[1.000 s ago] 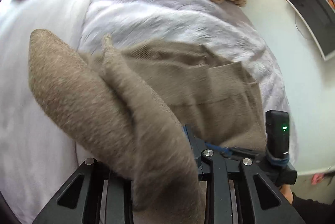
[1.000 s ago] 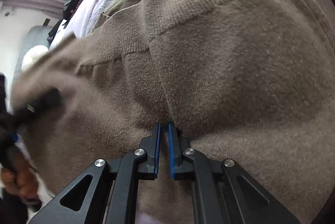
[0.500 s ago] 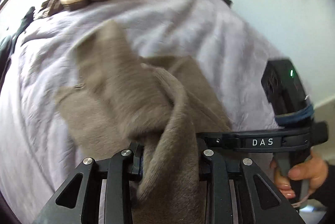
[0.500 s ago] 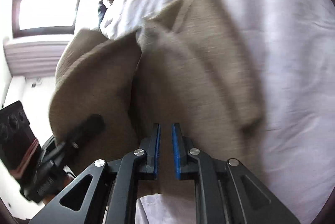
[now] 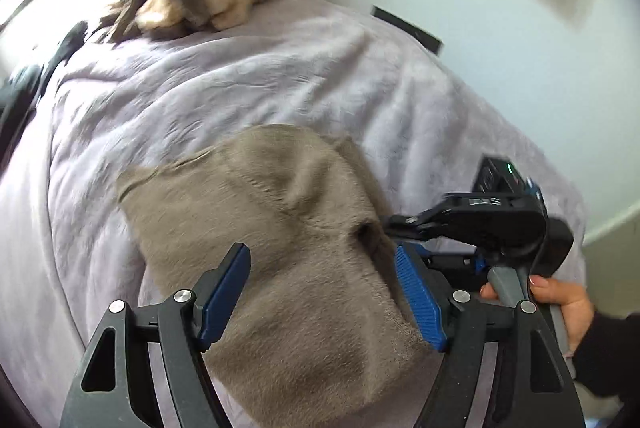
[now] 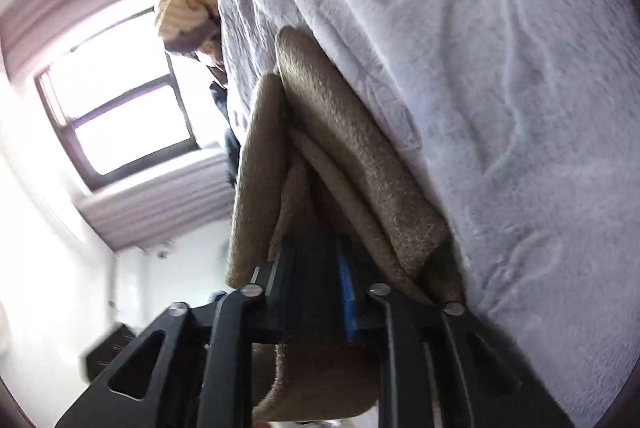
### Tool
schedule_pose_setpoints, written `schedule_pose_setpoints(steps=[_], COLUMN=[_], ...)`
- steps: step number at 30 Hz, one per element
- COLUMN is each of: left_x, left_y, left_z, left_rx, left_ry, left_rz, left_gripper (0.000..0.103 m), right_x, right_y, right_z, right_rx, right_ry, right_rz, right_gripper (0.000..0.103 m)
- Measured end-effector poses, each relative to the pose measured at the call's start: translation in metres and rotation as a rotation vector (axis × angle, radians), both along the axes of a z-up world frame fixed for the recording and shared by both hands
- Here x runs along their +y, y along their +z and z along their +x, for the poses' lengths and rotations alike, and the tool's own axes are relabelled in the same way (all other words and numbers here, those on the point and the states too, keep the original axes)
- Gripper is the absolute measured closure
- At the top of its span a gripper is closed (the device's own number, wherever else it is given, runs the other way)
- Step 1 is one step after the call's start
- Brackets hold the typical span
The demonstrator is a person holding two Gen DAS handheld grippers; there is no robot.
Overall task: Fold small clothes
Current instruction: 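Lower the folded sweater onto the bed with the right tool while the left tool releases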
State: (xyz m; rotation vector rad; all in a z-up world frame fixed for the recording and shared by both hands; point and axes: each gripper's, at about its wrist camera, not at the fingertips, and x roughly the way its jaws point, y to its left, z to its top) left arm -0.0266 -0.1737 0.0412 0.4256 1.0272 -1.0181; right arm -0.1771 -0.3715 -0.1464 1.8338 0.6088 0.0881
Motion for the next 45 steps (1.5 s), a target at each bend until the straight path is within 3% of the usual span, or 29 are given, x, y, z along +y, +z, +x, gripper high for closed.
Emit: schedule_pose_setpoints(steps=[1,3,5,7,9,13,15,17,18,19,23,26,28,31,34,35,38,41,45], left_x=[0.006,0.018,0.027,0.032,0.037,0.051,0.053,0.056,0.059,0.062,0.070,0.062,0.052,0.034,0.031,0.033,0.042,0.053,0.064], left_y=[0.000,-0.002,-0.008,-0.012,-0.018,-0.027,-0.041,-0.055,-0.059,-0.063,-0.063,-0.065,-0.071,-0.090,-0.095,-0.095,-0.092,-0.082,-0.072], left_z=[0.005,0.021,0.031,0.038,0.047,0.058,0.066,0.072,0.073,0.075,0.084,0.081,0.078,0.071,0.071,0.072,0.077,0.075,0.065], left_rx=[0.009,0.015,-0.030,-0.052,-0.043,0.017,0.028,0.030,0.039,0.048,0.044,0.046,0.041,0.014,-0.001,0.002,0.047,0.039,0.046], left_ry=[0.037,0.121,0.197,0.249,0.280,0.305,0.336,0.366,0.380,0.398,0.464,0.433,0.396,0.345,0.362,0.369,0.373,0.365,0.343], left_rz=[-0.016,-0.010,0.034,0.067,0.098,0.059,0.127,0.183,0.188,0.186,0.165,0.163,0.175,0.216,0.233,0.234,0.228,0.234,0.238], left_gripper=[0.027,0.027,0.027,0.027,0.027,0.027,0.027,0.027,0.027,0.027,0.027,0.027,0.027,0.027,0.010,0.009,0.009,0.009,0.009], right_x=[0.003,0.004,0.004,0.001,0.000,0.006,0.011,0.012,0.011,0.014,0.017,0.007,-0.005,-0.023,-0.027,-0.029,-0.031,-0.035,-0.026], right_y=[-0.001,-0.003,-0.005,-0.003,0.006,0.033,0.044,0.051,0.053,0.057,0.108,0.132,0.124,0.086,0.055,0.053,0.062,0.080,0.109], right_z=[-0.001,-0.002,-0.001,0.006,0.022,0.058,0.076,0.092,0.100,0.107,0.129,0.114,0.103,0.089,0.077,0.070,0.056,0.040,0.026], right_rx=[-0.023,-0.105,-0.129,-0.095,-0.060,0.007,0.043,0.068,0.080,0.105,0.038,-0.023,0.019,0.140,0.232,0.244,0.277,0.308,0.219], right_ry=[-0.020,-0.089,-0.110,-0.058,0.027,0.251,0.357,0.419,0.440,0.475,0.491,0.416,0.383,0.362,0.362,0.347,0.334,0.346,0.368], right_rz=[0.023,0.095,0.124,0.086,0.019,-0.176,-0.287,-0.369,-0.398,-0.453,-0.661,-0.690,-0.680,-0.613,-0.556,-0.549,-0.587,-0.669,-0.669], right_gripper=[0.053,0.036,0.035,0.035,0.034,0.033,0.033,0.041,0.068,0.087,0.087,0.088,0.088,0.088,0.083,0.080,0.076,0.074,0.073])
